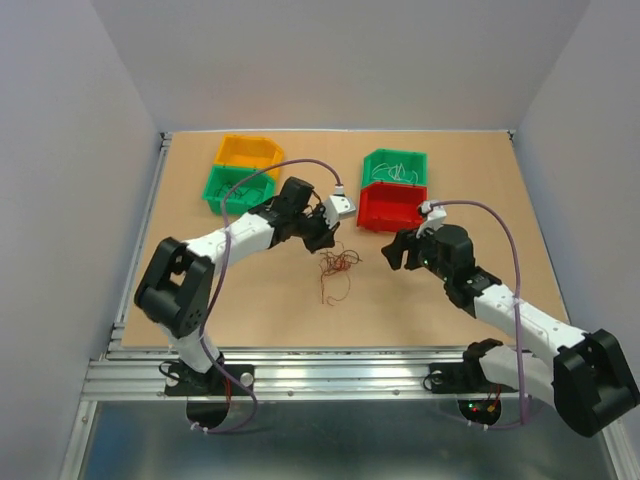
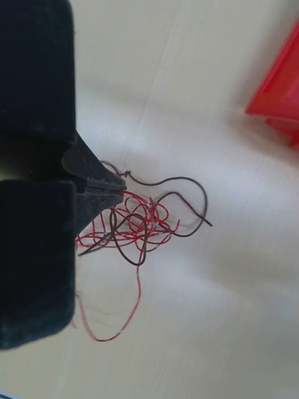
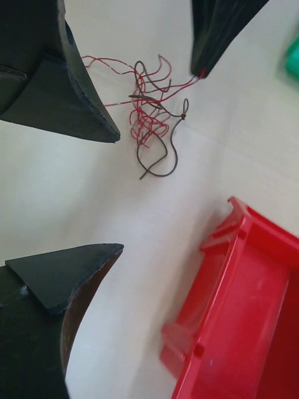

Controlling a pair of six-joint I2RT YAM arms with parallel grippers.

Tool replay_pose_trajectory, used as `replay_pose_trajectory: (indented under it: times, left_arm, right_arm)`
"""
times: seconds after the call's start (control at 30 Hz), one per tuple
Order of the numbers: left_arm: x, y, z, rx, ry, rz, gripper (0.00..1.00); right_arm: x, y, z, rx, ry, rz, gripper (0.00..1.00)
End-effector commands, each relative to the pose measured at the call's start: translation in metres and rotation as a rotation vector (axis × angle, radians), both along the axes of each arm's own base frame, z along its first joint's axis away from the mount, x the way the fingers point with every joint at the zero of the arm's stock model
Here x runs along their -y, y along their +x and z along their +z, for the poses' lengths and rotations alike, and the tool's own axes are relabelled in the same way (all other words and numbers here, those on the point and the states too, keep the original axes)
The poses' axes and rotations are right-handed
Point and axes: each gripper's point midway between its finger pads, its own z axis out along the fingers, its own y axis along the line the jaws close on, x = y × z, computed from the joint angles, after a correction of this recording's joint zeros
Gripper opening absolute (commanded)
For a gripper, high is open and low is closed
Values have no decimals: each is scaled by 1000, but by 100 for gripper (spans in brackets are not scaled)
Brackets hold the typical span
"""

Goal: Untangle the cables

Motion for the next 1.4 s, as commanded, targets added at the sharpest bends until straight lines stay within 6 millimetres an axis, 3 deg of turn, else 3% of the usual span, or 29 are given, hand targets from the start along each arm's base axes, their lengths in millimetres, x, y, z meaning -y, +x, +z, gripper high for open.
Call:
replay_pose_trajectory:
  times: [0.0,0.17,0.3,0.33,0.53,0.63,0.87,1.07,1.37]
  left_arm:
    - [4,-4,80,188,-168,-4,0]
    - [-4,-10,126,311,-258,32,0]
    - [-12,-21,148,383,-322,47,0]
    - [-13,-24,153,398,-337,49,0]
    - [-28,-36,189,506,-428,93,0]
    - [-39,-37,209,569,-470,154,0]
    - [-81,-31,244,729,-530,379,0]
    - [-94,-38,258,792,-578,421,0]
    - [-93,-35,255,780,-567,428,0]
  right_arm:
    - [-35,-4,12,91,54,207,71]
    - [-69,-12,20,128,131,411,72]
    - [-90,-9,27,186,160,508,75]
    - [-94,-8,17,164,156,520,75]
    - [-119,10,19,212,147,541,75]
    - [-130,20,7,191,141,535,75]
    - [-152,43,-13,124,121,519,77]
    - [-170,33,-23,112,37,559,80]
    - [-195,16,-29,148,16,708,83]
